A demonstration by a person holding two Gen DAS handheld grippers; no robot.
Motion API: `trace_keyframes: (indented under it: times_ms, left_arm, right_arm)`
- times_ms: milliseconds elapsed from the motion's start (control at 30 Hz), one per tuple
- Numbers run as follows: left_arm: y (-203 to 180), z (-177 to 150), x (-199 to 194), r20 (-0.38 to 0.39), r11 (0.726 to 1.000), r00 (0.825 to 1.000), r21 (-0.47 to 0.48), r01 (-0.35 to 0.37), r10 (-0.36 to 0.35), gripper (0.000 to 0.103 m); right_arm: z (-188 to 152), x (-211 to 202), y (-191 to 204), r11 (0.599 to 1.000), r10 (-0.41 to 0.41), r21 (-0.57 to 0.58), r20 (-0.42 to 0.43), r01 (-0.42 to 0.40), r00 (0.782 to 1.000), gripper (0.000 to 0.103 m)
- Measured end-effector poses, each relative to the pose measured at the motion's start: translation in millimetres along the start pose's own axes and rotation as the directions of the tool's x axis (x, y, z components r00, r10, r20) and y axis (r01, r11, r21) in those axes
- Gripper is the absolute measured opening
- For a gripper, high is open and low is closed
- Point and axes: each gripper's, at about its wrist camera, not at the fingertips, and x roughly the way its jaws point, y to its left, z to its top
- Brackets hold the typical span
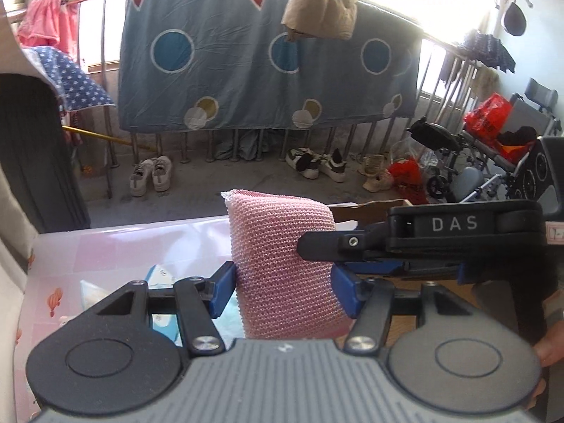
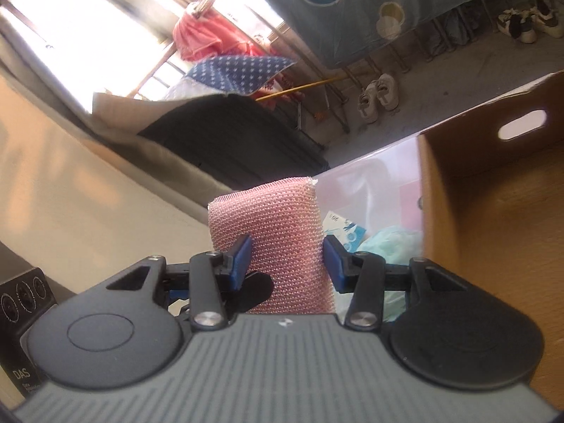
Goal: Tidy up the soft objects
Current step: 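Carry the pink pad into the cardboard box and open the right gripper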
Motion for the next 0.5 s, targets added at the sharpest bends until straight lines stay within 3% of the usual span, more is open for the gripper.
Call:
trace_keyframes:
  times_ms: [233, 500]
  left_arm:
    - [-43, 22, 92, -0.132, 0.996, 0.989, 0.05, 0.071, -0.064, 0.06]
    - [-64, 25, 179, -0.225, 0.99, 0.974, 0.14, 0.021, 0.011, 0.064]
  right_arm:
    - [26, -26, -99, 0.983, -0.069, 0.173, 0.042, 0.06, 0.997, 0.044]
    - [41, 21, -193, 0.943, -0.12, 0.314, 0.014, 0.11, 0.993, 0.045]
